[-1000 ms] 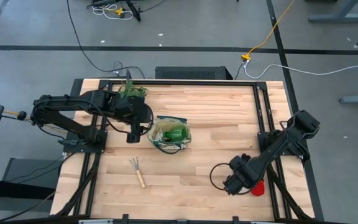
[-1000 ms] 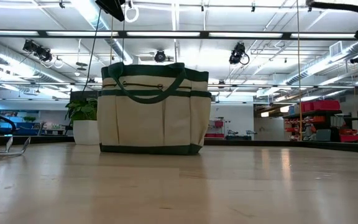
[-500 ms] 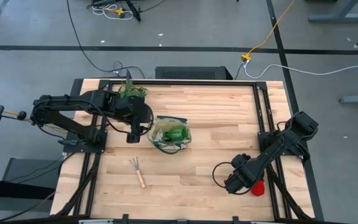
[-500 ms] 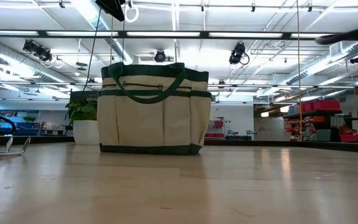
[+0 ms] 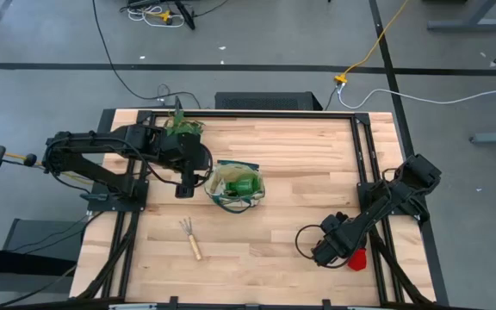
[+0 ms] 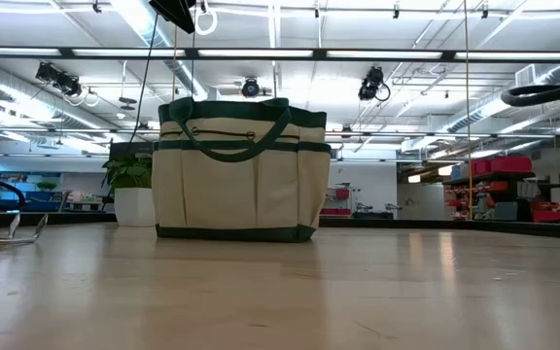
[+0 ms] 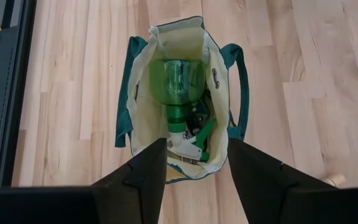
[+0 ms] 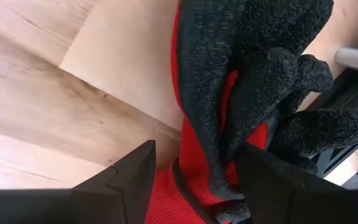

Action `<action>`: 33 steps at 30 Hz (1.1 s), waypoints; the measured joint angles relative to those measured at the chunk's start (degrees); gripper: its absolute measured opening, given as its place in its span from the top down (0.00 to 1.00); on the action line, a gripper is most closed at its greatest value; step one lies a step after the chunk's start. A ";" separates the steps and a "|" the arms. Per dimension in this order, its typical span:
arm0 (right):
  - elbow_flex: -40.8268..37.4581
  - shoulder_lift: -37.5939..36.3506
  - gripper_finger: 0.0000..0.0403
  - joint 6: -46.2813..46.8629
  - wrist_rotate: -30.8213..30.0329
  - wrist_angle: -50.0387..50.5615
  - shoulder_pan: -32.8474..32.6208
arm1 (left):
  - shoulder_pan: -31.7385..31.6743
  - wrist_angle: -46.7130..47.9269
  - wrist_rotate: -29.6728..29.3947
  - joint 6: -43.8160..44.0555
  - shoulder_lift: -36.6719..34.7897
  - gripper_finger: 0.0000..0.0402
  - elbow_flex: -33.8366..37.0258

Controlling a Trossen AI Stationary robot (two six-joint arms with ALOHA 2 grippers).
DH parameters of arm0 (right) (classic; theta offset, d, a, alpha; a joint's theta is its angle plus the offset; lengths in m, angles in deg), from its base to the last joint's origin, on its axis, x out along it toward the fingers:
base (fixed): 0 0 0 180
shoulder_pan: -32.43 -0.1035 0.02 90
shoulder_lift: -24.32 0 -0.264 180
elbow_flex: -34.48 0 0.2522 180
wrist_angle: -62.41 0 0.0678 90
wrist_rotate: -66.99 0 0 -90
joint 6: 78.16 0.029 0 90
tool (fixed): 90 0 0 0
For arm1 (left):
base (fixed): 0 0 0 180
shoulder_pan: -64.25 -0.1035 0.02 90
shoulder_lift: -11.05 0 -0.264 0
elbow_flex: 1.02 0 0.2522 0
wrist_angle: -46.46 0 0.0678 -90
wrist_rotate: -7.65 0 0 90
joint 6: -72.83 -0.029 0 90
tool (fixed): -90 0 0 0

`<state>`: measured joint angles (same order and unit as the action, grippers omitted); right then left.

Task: Pick & Place Garden tools in Gardening bag
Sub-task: Put the red gloves into the white gardening bag

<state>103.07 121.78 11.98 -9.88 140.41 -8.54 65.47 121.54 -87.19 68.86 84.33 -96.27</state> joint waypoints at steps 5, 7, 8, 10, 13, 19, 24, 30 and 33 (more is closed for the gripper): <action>-0.24 0.01 0.45 0.35 -0.02 -0.27 0.00 | 0.00 0.00 0.00 0.00 0.00 0.56 0.00; -0.24 0.01 0.45 0.87 -0.04 -0.44 0.00 | 0.00 0.00 0.00 -0.01 0.00 0.56 0.00; -0.24 0.00 0.45 0.87 -0.04 -0.58 0.00 | 0.00 0.00 0.00 -0.02 0.00 0.56 0.00; -0.24 0.01 0.46 0.87 -0.04 -0.61 0.00 | 0.00 0.00 0.00 0.00 0.00 0.56 0.00; -0.24 0.01 0.50 0.87 -0.07 -0.64 0.00 | 0.00 0.00 0.00 -0.02 0.00 0.56 -0.02; -0.24 0.00 0.65 1.96 -0.20 -0.60 0.00 | 0.00 0.00 -0.02 -0.02 0.00 0.56 -0.02; -0.24 0.01 0.83 2.56 -0.20 -0.66 -0.02 | 0.00 0.00 0.00 -0.02 0.00 0.56 -0.02; -0.24 -0.02 0.98 2.41 -0.05 -0.83 -0.01 | 0.00 0.00 0.00 -0.02 0.00 0.56 -0.02; -0.24 -0.02 0.96 2.39 -0.03 -1.10 0.00 | 0.00 0.01 -0.01 -0.02 0.00 0.56 -0.02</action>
<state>102.83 121.77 14.38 -9.91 139.31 -8.54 65.47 121.55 -87.20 68.84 84.33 -96.30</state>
